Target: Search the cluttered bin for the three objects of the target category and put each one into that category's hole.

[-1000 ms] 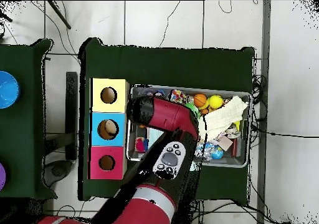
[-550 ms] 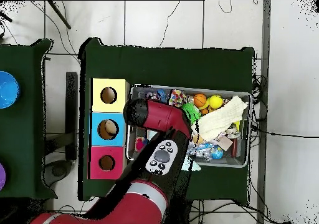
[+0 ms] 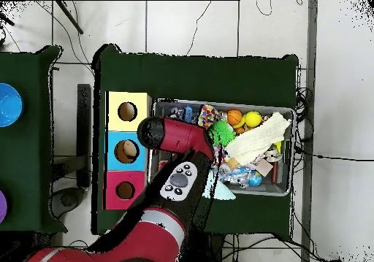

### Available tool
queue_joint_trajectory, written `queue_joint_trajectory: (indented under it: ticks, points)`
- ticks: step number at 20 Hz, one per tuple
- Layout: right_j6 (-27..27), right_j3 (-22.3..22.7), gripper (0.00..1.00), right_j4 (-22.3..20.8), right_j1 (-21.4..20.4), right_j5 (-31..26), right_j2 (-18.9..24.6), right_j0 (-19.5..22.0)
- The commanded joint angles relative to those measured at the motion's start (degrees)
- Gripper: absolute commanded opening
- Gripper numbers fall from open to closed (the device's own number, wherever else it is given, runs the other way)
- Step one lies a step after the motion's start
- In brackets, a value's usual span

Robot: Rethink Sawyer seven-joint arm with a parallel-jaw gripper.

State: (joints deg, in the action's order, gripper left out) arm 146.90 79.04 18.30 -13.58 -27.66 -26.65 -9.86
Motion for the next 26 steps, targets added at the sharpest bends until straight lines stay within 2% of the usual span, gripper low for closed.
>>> queue_joint_trajectory:
  ticks: [1,8,15,26]
  points:
    - [12.6,-3.8,1.0,3.7,4.4,2.0,2.7,0.2]
    - [12.5,-4.7,1.0,4.8,5.5,2.2,2.0,-0.2]
    - [11.9,-4.4,1.0,4.8,5.0,2.0,2.2,0.0]
    - [11.5,-5.3,1.0,4.8,6.7,4.3,2.7,0.9]
